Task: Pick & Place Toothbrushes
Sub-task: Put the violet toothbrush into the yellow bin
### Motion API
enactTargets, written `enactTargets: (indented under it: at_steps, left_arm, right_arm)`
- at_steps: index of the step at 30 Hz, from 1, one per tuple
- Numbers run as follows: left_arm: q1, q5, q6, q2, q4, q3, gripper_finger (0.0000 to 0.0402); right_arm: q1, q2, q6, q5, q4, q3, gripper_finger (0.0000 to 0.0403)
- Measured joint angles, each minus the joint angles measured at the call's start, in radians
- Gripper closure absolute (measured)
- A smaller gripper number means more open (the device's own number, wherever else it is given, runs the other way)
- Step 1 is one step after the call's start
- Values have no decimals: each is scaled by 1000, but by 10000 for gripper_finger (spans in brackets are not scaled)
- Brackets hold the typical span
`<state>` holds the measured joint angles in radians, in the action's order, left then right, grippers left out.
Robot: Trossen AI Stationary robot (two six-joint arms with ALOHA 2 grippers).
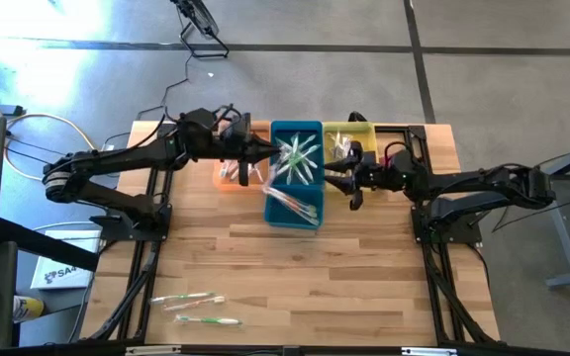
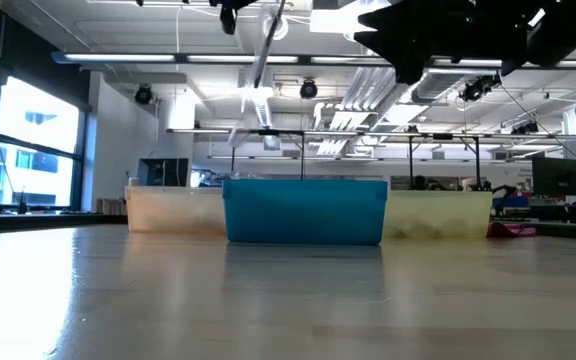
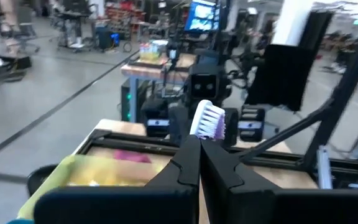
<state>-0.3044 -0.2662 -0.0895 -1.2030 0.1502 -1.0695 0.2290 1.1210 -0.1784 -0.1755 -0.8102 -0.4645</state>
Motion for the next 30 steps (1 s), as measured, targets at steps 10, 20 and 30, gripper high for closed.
enactTargets:
  at_steps: [10,20,30]
  left_arm:
    - [-3,-42,6,-4,34,0,401]
    - [-3,-42,6,-6,34,0,401]
    - [-3,-42,6,-6,35,0,401]
  right_arm:
    - [-45,240,27,19,-99,-124,164]
    - [-62,482,51,17,-95,-319,166]
    - [-58,555,45,26,-61,-364,166]
